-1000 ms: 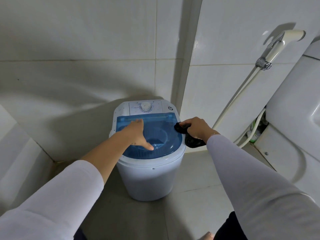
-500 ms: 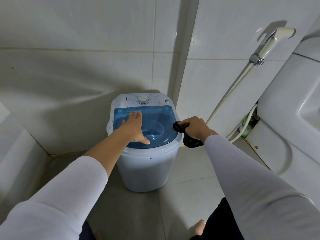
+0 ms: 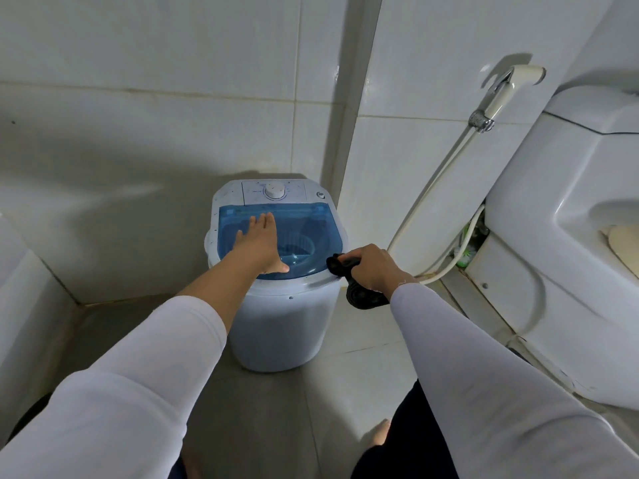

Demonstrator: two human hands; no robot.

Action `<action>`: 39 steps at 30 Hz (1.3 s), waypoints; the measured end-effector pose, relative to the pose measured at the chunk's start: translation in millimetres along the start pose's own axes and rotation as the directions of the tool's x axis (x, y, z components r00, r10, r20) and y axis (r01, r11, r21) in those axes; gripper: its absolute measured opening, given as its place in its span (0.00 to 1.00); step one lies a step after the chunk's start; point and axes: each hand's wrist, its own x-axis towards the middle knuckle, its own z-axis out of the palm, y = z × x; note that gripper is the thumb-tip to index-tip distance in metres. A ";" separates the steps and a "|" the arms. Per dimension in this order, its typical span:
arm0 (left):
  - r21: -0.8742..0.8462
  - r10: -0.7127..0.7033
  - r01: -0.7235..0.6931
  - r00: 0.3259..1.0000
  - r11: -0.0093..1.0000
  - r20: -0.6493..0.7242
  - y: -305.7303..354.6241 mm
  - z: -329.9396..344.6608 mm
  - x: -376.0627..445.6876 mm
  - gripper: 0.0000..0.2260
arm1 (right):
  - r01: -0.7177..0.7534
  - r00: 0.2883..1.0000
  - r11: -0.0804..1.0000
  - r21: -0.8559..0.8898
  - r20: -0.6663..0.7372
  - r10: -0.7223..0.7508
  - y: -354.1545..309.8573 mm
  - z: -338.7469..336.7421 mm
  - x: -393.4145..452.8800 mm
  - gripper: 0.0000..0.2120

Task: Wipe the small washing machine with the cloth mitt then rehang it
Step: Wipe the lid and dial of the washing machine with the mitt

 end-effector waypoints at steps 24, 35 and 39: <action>-0.246 -0.103 0.052 0.975 0.968 -0.198 -16.4 17.8 -28.2 0.48 | 0.196 0.974 0.978 -0.076 0.132 -0.185 -35.8 44.1 -44.4 0.26; -0.752 -0.395 0.134 0.901 0.645 -0.178 -64.8 66.5 -76.0 0.53 | 0.385 0.917 0.873 -0.299 0.229 -0.326 -44.9 -21.7 -27.2 0.30; -0.801 -0.376 0.156 0.922 0.577 -0.091 -67.3 83.0 -75.7 0.55 | 0.496 0.868 0.750 -0.437 0.251 -0.428 -62.7 -31.8 -12.8 0.30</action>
